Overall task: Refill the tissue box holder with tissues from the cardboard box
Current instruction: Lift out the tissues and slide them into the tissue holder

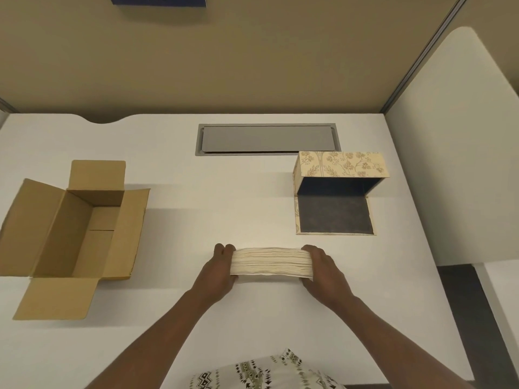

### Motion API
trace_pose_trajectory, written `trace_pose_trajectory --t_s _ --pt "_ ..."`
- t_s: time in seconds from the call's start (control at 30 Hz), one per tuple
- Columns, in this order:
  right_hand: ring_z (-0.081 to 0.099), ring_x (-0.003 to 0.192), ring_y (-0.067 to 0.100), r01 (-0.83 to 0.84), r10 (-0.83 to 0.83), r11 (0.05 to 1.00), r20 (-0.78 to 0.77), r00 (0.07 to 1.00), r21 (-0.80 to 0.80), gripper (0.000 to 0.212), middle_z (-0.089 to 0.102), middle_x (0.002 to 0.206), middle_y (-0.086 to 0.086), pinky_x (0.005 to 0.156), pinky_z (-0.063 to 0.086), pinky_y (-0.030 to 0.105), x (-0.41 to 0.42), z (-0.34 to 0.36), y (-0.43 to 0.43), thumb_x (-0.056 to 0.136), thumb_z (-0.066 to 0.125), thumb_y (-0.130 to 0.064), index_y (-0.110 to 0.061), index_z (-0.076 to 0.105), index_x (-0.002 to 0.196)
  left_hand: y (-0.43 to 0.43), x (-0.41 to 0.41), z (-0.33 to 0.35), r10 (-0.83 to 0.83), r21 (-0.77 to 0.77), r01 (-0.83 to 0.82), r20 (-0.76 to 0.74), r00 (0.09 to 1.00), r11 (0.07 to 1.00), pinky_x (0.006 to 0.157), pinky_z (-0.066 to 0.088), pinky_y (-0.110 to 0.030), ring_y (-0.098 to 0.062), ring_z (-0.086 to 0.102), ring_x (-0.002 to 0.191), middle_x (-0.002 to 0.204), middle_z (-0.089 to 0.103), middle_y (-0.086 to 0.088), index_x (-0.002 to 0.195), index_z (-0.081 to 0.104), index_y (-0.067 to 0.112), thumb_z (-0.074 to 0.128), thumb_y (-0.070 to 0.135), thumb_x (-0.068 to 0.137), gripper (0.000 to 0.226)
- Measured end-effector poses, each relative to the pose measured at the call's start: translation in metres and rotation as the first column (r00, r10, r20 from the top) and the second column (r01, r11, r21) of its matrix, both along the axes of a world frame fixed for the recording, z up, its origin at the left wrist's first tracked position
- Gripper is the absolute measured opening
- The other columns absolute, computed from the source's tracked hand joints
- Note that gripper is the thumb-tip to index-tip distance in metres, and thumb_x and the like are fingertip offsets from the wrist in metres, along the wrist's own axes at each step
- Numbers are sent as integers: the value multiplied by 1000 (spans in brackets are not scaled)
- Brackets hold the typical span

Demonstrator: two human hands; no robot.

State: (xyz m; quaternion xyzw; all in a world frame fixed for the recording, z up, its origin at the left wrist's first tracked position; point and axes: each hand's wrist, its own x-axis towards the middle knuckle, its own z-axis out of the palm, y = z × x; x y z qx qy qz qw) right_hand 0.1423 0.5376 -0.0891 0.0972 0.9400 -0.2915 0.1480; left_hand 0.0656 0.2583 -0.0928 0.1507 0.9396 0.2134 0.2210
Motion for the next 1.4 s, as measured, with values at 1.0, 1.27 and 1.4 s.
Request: trace_pose_trajectory --t_s 1.0,1.27,1.4 --pt "61 99 -2 244 -209 884 131 969 -398 51 62 115 -13 74 48 6 -25 14 23 90 73 -16 -24 41 129 14 -17 14 251 402 -466 482 839 788 82 51 -28 -15 64 102 111 66 3 120 48 25 64 12 90 36" --pt "61 100 18 39 -37 977 11 999 -209 54 61 112 -6 72 40 6 -8 -6 30 80 72 -10 -22 45 126 10 -4 -4 84 298 -138 187 979 945 70 52 -34 -15 63 80 92 64 5 111 40 36 69 17 82 46" --pt "62 99 4 169 -160 940 55 986 -296 49 66 110 -13 73 41 0 -11 -3 37 83 78 -13 -20 52 123 10 -15 -5 147 309 -218 237 960 926 77 52 -28 -13 66 90 99 70 7 111 49 27 75 23 81 40"
